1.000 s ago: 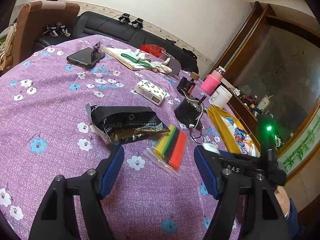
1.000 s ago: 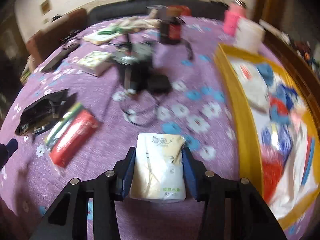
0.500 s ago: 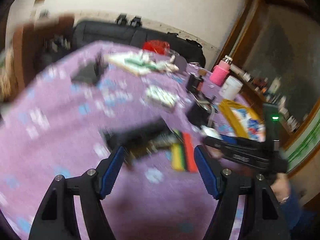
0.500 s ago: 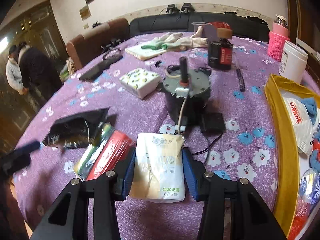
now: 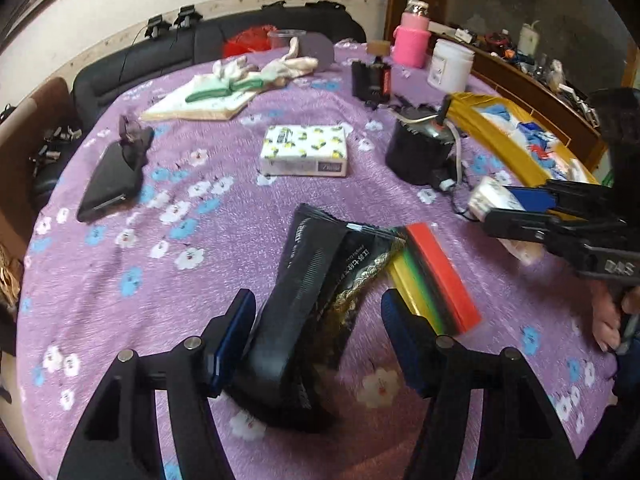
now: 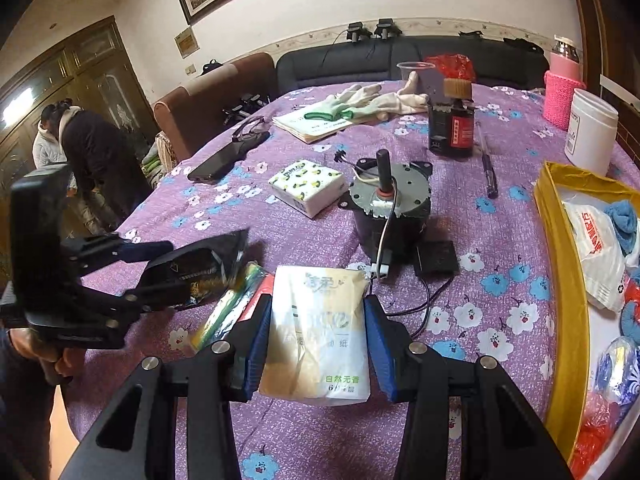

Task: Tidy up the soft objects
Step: 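Grasp black snack bag with left tool, then hold black snack bag with left tool while right tool holds tissue pack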

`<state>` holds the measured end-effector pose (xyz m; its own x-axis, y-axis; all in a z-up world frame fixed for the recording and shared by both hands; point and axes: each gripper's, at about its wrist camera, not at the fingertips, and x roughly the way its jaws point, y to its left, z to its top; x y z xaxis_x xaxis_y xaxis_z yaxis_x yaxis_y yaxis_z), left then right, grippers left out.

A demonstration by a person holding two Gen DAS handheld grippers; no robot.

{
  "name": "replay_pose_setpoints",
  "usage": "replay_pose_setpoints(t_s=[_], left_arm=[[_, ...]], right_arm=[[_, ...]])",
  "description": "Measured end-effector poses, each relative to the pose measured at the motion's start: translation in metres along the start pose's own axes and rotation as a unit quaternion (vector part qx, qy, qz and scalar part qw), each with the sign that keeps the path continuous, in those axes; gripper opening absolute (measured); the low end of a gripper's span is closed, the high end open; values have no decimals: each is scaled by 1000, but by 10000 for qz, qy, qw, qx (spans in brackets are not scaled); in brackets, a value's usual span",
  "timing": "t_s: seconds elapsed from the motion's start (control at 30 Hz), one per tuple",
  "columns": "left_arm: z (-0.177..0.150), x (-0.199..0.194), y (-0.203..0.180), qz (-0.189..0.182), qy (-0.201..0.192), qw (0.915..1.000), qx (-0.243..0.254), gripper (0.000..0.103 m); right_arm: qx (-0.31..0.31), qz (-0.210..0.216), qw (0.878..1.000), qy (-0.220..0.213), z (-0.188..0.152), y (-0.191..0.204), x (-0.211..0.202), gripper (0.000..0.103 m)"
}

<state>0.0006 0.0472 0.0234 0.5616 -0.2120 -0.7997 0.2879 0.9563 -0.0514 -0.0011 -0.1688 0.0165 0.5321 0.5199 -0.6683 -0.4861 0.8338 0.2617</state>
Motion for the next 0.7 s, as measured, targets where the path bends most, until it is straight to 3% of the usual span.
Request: replay_pose_setpoints(t_s=[0.07,0.1,0.17,0.2,0.27,0.4,0.5,0.7], left_arm=[[1,9,3,-18,76,9997,-230,61],[0,12,3,-16,88,9993,-374,52],[-2,10,4,116,11,9977,-671,45],[-4,8,5,182,-35,9959,-885,35],[-9,3,7,206,-148,9921,-1230,32],[-21,-18,1,525,-700,9792,-1829,32],[-29,-34,-7,496,-1145,9696,-2107,32],[-29,-55,-13,796,-1944,9529,-2189,32]], right_arm=[[-2,0,10000,14,0,0,1,49],[-3,-7,10000,9,0,0,1,49],[3,-15,10000,9,0,-1,1,49],[9,-15,10000,14,0,-1,1,49],[-7,-24,10000,23,0,-1,3,49],[-44,-68,10000,32,-1,1,4,49],[-27,-133,9999,20,-1,-1,5,49],[127,-320,9994,-45,1,-12,3,49]])
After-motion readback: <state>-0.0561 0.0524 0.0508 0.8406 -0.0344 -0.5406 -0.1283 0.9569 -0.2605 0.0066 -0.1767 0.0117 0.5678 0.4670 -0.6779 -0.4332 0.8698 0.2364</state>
